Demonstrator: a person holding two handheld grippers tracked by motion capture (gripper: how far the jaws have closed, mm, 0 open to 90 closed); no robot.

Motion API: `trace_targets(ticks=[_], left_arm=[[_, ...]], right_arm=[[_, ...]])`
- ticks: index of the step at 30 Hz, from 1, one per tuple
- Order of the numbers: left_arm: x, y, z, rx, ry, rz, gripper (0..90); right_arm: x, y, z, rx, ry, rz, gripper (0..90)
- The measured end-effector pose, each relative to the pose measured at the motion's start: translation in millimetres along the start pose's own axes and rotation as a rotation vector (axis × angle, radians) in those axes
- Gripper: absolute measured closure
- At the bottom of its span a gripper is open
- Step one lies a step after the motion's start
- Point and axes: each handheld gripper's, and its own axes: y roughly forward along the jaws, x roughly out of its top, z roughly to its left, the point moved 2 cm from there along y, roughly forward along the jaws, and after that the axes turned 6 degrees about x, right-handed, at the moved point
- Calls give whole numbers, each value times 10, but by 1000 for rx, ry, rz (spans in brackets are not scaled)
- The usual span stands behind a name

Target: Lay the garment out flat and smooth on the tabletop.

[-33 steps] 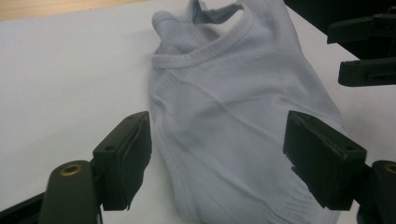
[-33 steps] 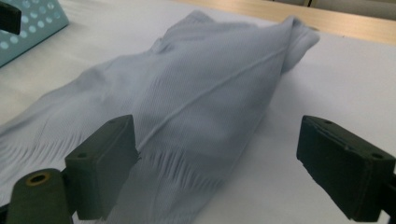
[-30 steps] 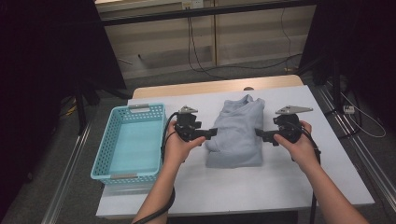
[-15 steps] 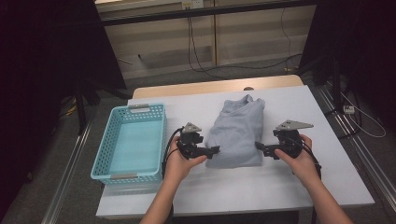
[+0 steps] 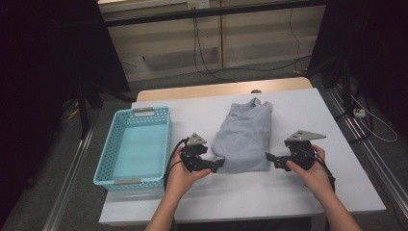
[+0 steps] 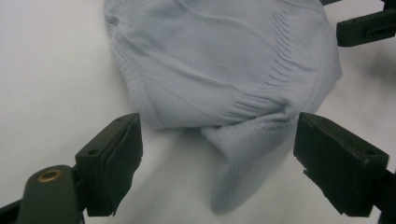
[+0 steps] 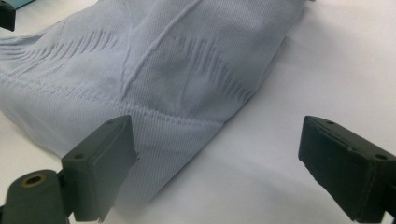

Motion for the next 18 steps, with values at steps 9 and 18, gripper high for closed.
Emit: trace_targets(ticks=[9, 18], left_arm=[[-51, 3, -87, 5, 73, 34, 147], [-121, 12, -95, 19, 89, 58, 147]], right_arm=[[-60, -26, 37, -8, -20, 5, 100], [-84, -49, 20, -12, -19, 3, 99]])
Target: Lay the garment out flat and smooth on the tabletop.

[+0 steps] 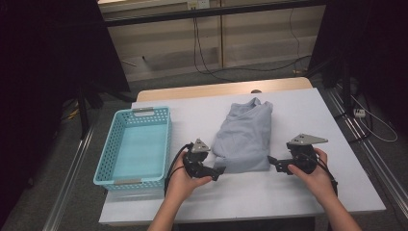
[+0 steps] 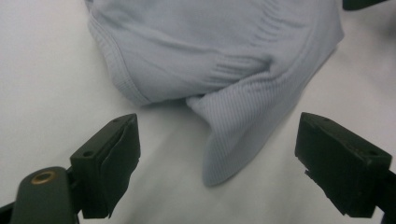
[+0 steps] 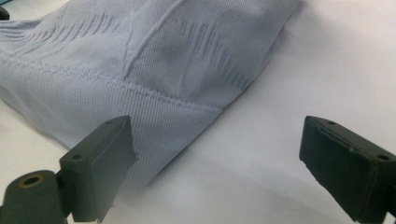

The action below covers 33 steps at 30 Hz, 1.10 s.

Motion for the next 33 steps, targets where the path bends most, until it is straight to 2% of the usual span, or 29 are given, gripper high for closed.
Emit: trace_targets(ticks=[3, 6, 7, 8, 9, 11, 14, 16, 17, 20, 21, 22, 23, 25, 28, 33], left_arm=[[-18, 13, -4, 6, 8, 11, 158], [-33, 30, -26, 14, 46, 23, 227], [-39, 41, -32, 9, 51, 25, 234], [-46, 51, -41, -1, 51, 33, 300], [-56, 67, -49, -3, 50, 34, 300], [-84, 101, -62, 13, 52, 66, 340], [-93, 114, -75, 21, 76, 70, 389], [-87, 106, -76, 10, 73, 69, 456], [-88, 104, -76, -12, 68, 68, 480], [-83, 113, -91, -23, 77, 60, 549], [-78, 117, -98, -33, 77, 57, 621], [-75, 115, -98, -29, 76, 59, 621], [-71, 108, -96, -37, 63, 56, 649], [-52, 81, -86, -58, 38, 55, 762], [-23, 36, -77, -81, -11, 61, 847], [43, -48, -61, -95, -59, 35, 860]], right_arm=[[-3, 4, 3, 1, -1, 3, 99], [-1, 4, 9, 1, -3, 3, 99], [0, 3, 10, 1, -4, 1, 99], [-1, 3, 10, 3, -3, 2, 99], [-1, 3, 10, 3, -3, 2, 99], [-4, 6, 12, 5, -2, 3, 99], [-7, 9, 13, 3, -1, 5, 98], [-7, 6, 9, 3, -2, 2, 98], [-7, 3, 8, 2, -3, 0, 98], [-12, 1, 2, -1, 0, 1, 98], [-17, 3, -2, -1, 1, 1, 98], [-17, 3, -2, -1, 1, 1, 98], [-19, 3, -3, -2, -1, 1, 98], [-22, 1, 2, -2, 0, 2, 97], [-29, -7, 3, -1, -3, 1, 97], [-32, -20, 13, 0, 4, -2, 92]])
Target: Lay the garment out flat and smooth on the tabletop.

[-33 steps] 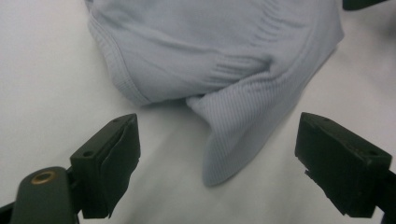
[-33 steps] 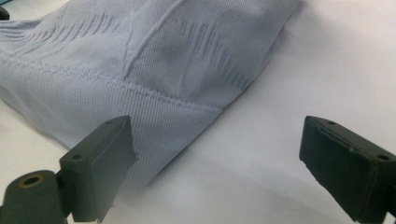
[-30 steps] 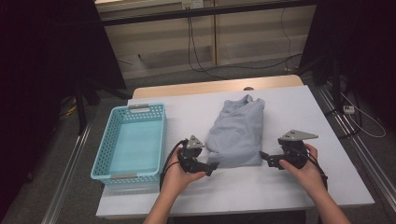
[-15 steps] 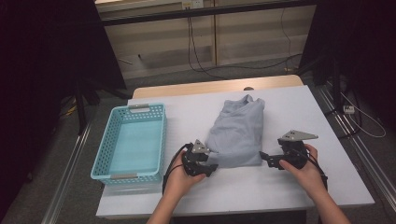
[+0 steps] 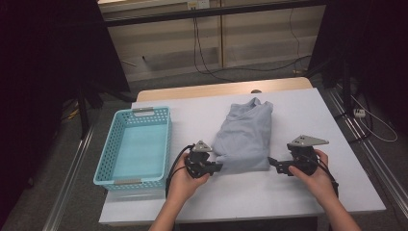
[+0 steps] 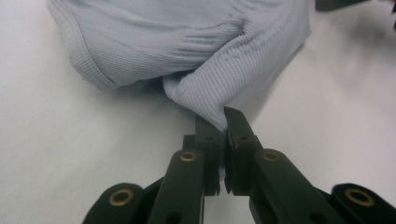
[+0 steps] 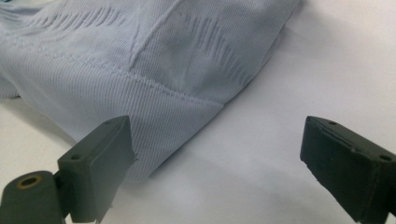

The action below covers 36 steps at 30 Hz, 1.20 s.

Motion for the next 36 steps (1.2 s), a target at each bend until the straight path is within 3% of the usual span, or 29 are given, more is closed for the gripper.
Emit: trace_targets(ticks=[3, 8, 18, 24, 27, 29, 31, 35, 36], left_arm=[[61, -97, 22, 3, -23, -43, 862], [105, -163, 36, 4, -30, -71, 863], [141, -194, 53, 10, -42, -91, 863], [154, -229, 79, 16, -51, -106, 863], [160, -261, 102, 25, -53, -117, 863], [157, -273, 110, 29, -55, -120, 864], [157, -274, 116, 31, -54, -121, 864], [161, -244, 116, 26, -54, -115, 864], [161, -244, 116, 26, -54, -115, 864]], right_arm=[[-9, -6, 8, 12, 3, -2, 84], [-11, 0, 53, 21, -9, -3, 80], [-33, 147, 246, 68, -68, 33, 78], [-29, 259, 333, 46, -96, 72, 151], [-36, 298, 333, 36, -108, 93, 275], [-29, 306, 315, 23, -103, 84, 466], [-13, 302, 303, 22, -104, 64, 558], [29, 290, 284, 39, -108, 43, 855], [29, 290, 284, 39, -108, 43, 855]])
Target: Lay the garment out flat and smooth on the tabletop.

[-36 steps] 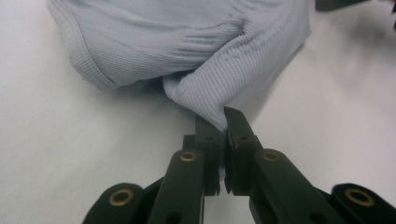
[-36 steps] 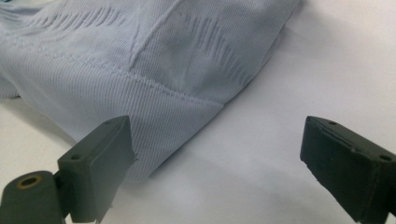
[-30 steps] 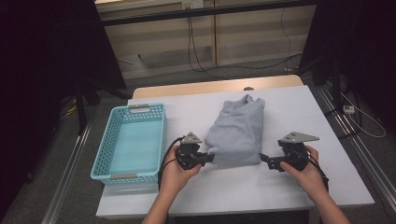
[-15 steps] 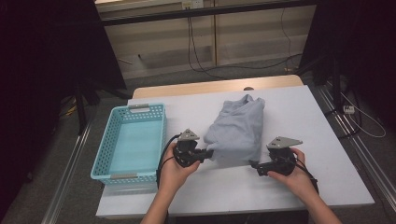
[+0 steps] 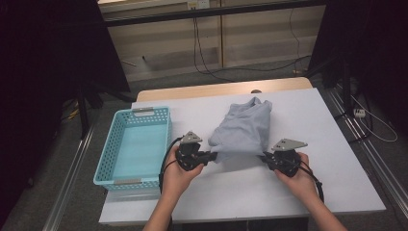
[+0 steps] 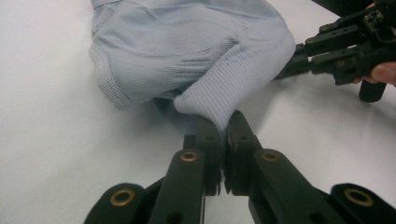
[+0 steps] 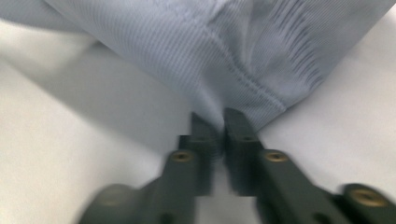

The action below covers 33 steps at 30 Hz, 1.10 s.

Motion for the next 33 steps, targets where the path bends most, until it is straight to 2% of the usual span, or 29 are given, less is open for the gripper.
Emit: trace_targets(ticks=[3, 6, 7, 8, 10, 11, 13, 16, 18, 19, 21, 24, 25, 26, 28, 29, 31, 33], left_arm=[[-1, 29, 13, 3, 3, 8, 865], [9, 48, 25, 4, 1, 6, 865], [34, 46, 16, 2, 1, -4, 865], [34, 46, 16, 2, 1, -4, 865], [89, 17, -11, -7, 8, -31, 865], [89, 17, -11, -7, 8, -31, 865], [132, -6, -26, -3, 18, -49, 866], [142, -21, -31, 13, 22, -59, 866], [123, -27, -13, 25, 16, -54, 865], [107, -32, 8, 31, 11, -49, 866], [85, -34, 33, 46, 9, -44, 866], [63, -42, 76, 59, 10, -46, 866], [59, -46, 85, 61, 0, -52, 866], [59, -55, 100, 66, 6, -53, 866], [63, -83, 130, 81, 4, -59, 866], [64, -90, 145, 81, 0, -67, 866], [61, -96, 164, 85, -9, -76, 866], [59, -98, 180, 91, -8, -74, 866]], right_arm=[[24, -22, -31, 12, 26, -19, 874], [76, -114, -57, 9, 17, -51, 877], [133, -216, -76, 4, 26, -91, 877], [133, -216, -76, 4, 26, -91, 877], [232, -370, -100, -7, 31, -150, 877], [232, -370, -100, -7, 31, -150, 877], [296, -461, -108, -10, 29, -191, 876], [338, -498, -108, -16, 22, -201, 852], [302, -433, -106, -10, 29, -189, 827], [245, -336, -92, -4, 26, -157, 790], [224, -301, -86, -7, 26, -145, 780], [173, -174, -70, -9, 11, -107, 727], [143, -75, -60, -14, 1, -72, 697], [143, -75, -60, -14, 1, -72, 697], [117, 4, -53, -33, -13, -32, 655], [100, 42, -50, -65, -44, -3, 619], [94, 50, -58, -77, -46, 5, 587], [56, 62, -104, -89, -27, 23, 553]])
